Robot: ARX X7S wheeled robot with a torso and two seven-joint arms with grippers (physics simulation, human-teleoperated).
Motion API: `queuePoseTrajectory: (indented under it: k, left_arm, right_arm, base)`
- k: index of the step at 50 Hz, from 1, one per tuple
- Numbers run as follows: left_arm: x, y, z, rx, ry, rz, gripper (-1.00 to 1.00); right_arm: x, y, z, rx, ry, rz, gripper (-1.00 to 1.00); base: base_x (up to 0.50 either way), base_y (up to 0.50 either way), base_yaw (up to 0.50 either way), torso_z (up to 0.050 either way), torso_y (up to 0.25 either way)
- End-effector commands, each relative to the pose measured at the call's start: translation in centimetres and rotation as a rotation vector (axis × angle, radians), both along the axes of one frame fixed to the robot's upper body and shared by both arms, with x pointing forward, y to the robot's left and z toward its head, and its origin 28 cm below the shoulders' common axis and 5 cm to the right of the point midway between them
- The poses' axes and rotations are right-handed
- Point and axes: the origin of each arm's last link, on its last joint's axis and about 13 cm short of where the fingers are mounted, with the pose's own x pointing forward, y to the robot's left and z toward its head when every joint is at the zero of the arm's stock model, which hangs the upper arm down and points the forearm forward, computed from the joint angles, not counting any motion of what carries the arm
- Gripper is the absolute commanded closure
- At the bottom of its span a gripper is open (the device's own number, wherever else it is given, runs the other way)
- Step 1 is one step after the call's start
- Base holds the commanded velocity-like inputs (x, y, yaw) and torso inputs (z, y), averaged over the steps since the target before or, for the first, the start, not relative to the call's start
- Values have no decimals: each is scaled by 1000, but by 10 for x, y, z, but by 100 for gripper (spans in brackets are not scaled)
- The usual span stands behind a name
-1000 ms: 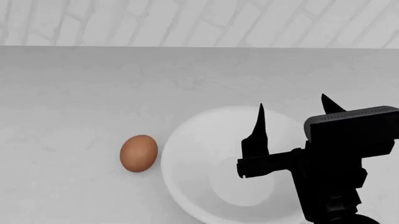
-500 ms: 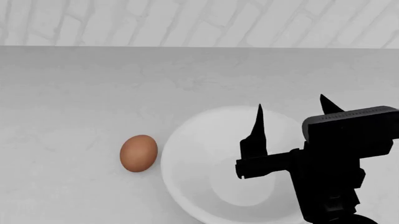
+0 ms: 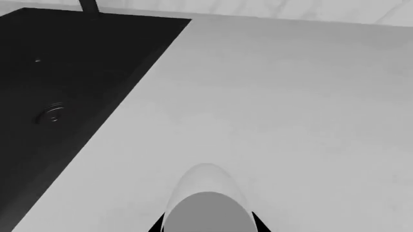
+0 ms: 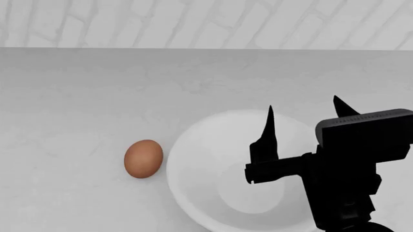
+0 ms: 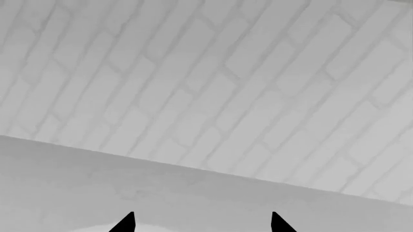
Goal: Place the eggs and milk next to the bowl.
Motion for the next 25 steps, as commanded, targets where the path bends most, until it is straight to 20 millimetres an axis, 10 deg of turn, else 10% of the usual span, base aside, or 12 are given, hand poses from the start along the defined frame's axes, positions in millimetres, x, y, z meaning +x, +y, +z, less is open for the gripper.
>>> queuePoseTrajectory:
  k: [1,25]
  left_arm:
    - [-6,-19,20,-47,-42,-175,100]
    - [-4,-23,27,11,-30,-531,100]
  right_arm:
    - [3,-1,0,6,-3,-2,-100]
    - [-1,-2,-1,17,-10,-5,-100]
  base:
    - [0,0,0,0,0]
    - [0,0,0,0,0]
